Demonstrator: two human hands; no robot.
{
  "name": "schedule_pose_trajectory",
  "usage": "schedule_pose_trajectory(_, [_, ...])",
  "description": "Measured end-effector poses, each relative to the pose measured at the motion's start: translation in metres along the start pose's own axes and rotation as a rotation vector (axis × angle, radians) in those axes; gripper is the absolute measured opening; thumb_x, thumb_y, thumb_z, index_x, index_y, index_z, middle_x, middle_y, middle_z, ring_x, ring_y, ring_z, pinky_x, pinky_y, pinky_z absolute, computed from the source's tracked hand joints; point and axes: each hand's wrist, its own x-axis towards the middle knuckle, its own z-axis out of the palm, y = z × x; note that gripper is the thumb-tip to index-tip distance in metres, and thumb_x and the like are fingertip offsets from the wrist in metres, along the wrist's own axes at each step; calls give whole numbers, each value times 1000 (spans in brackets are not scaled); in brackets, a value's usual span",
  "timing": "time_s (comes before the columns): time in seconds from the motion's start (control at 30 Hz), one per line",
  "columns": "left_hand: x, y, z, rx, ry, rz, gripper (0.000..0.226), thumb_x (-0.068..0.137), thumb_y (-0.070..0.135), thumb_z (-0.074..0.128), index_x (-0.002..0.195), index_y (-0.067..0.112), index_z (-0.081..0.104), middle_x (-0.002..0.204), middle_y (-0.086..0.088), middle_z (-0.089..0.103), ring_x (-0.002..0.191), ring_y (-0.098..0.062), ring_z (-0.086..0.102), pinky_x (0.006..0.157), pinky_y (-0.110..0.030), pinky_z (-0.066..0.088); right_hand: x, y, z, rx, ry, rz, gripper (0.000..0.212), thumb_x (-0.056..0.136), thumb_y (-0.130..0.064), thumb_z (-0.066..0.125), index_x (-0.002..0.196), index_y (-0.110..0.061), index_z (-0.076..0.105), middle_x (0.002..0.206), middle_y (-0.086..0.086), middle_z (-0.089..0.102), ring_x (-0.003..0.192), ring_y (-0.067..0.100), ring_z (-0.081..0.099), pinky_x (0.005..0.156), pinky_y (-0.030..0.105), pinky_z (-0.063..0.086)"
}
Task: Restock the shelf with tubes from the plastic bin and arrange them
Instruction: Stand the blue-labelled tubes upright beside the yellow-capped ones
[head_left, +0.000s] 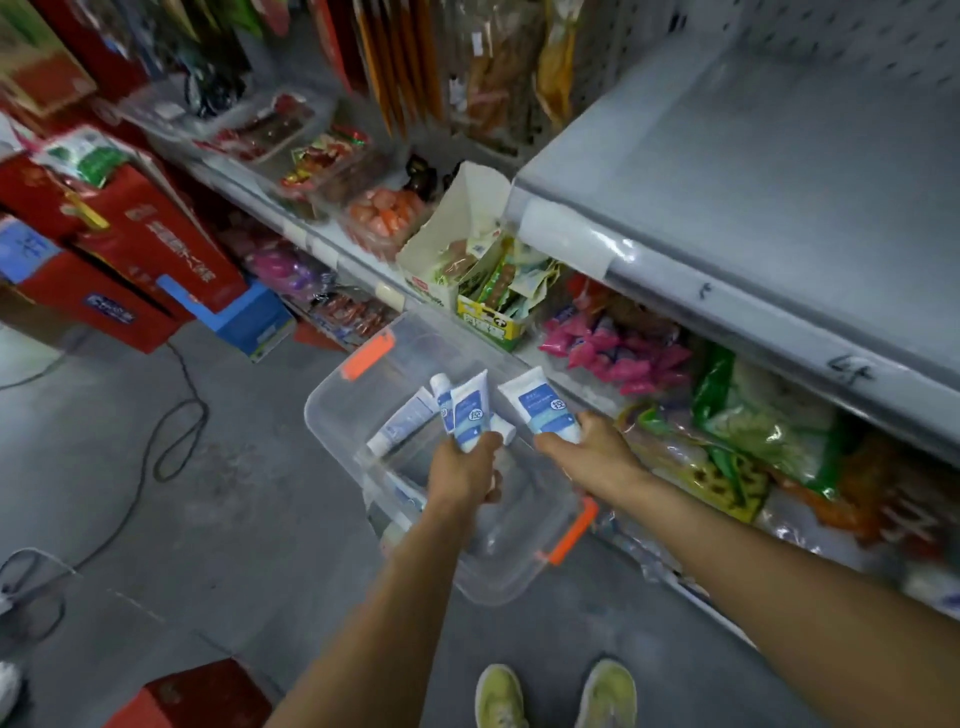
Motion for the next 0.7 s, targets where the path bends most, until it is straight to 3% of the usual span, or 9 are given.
schedule_pose_trajectory(0.17, [-63,12,10,202,-60,221,26,91,22,63,109,13,47,79,-10,59,56,-17,51,46,-27,44,-60,-5,-44,100,62,-111,45,65,-51,66,98,-21,57,88,-1,67,76,18,63,64,30,52])
schedule_pose_trajectory(0.27, [-108,9,20,221,-30,314,28,90,22,63,110,14,45,84,-10,60,57,-17,52,44,-27,42,-101,11,-77,102,84,-172,27,79,-44,64,89,-23,50,82,-2,61,61,12,54,53,23,38])
schedule_pose_trajectory(0.37, [-163,-1,43,203,-24,402,25,89,20,64,105,13,47,80,-9,60,54,-16,51,44,-25,40,-154,33,-115,130,110,-207,28,82,-44,60,95,-20,52,83,1,60,56,10,50,49,22,33])
schedule_pose_trajectory(0.5, [-249,-29,93,199,-78,502,29,86,24,65,108,14,49,85,-10,63,63,-21,58,55,-31,48,-235,79,-175,194,166,-266,39,72,-56,51,97,-25,51,94,1,60,70,17,58,59,31,48])
schedule_pose_trajectory(0.6, [-324,-50,136,143,-151,569,32,80,36,67,104,23,50,94,-16,68,70,-26,61,59,-34,46,-303,119,-227,223,192,-332,21,92,-36,46,101,-16,47,90,1,52,67,12,48,48,18,42])
schedule_pose_trajectory(0.7, [-399,-65,176,87,-209,613,31,82,37,60,108,22,51,94,-15,63,71,-28,59,52,-35,46,-368,158,-279,205,233,-390,20,95,-30,41,112,-19,43,95,-5,52,77,9,51,60,25,43])
